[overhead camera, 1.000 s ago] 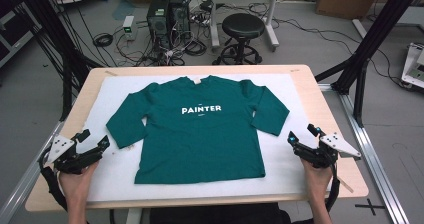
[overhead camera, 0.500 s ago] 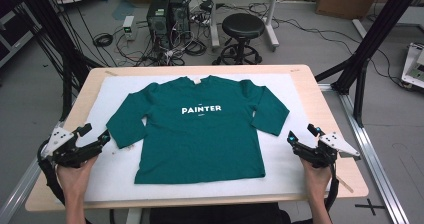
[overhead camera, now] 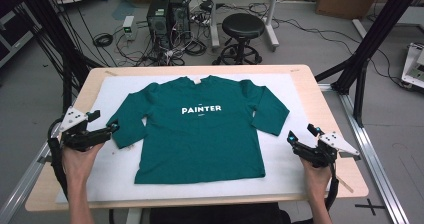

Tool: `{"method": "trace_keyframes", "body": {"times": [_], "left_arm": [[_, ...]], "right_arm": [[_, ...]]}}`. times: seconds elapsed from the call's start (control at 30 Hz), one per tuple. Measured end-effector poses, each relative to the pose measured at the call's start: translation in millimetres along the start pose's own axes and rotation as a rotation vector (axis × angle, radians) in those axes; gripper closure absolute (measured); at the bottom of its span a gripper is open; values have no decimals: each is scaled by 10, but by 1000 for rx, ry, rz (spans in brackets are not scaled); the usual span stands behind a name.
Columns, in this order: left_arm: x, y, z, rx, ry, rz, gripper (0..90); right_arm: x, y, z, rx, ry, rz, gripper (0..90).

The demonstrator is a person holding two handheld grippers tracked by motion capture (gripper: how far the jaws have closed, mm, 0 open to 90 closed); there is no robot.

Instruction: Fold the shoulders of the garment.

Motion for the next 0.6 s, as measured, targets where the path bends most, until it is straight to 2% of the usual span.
{"method": "trace_keyframes", "body": {"times": [0.07,0.17,0.23,0.33,0.37,0.4,0.43,0.5,0.6], "left_arm": [[45,-50,18,-10,-13,-19,270],[98,-120,28,-27,-31,-76,274],[113,-163,41,-20,-25,-107,303],[145,-239,68,-1,-38,-161,310],[157,-267,77,5,-42,-181,327],[168,-295,86,14,-48,-202,389],[181,-322,97,19,-51,-223,389],[210,-371,111,26,-66,-265,459],[251,-431,143,45,-100,-315,509]], "right_arm": [[2,0,0,2,1,-2,202],[3,0,0,2,-1,-4,202],[7,-2,2,1,-2,-10,202],[14,-1,-2,2,-4,-15,202],[15,-1,-3,0,-5,-16,202],[19,0,5,-7,-9,-15,202],[19,0,5,-7,-9,-15,202],[19,-1,1,-3,-8,-21,202],[22,-1,-2,-3,-8,-25,202]]}}
Point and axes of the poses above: each handheld gripper's, and its own axes: x roughly forward along the jaws, y roughly out of its top, z roughly to its right, the point moved 5 cm from there along x, roughly forward along the jaws, and after that the axes turned 2 degrees about y, right-handed, at the moved point
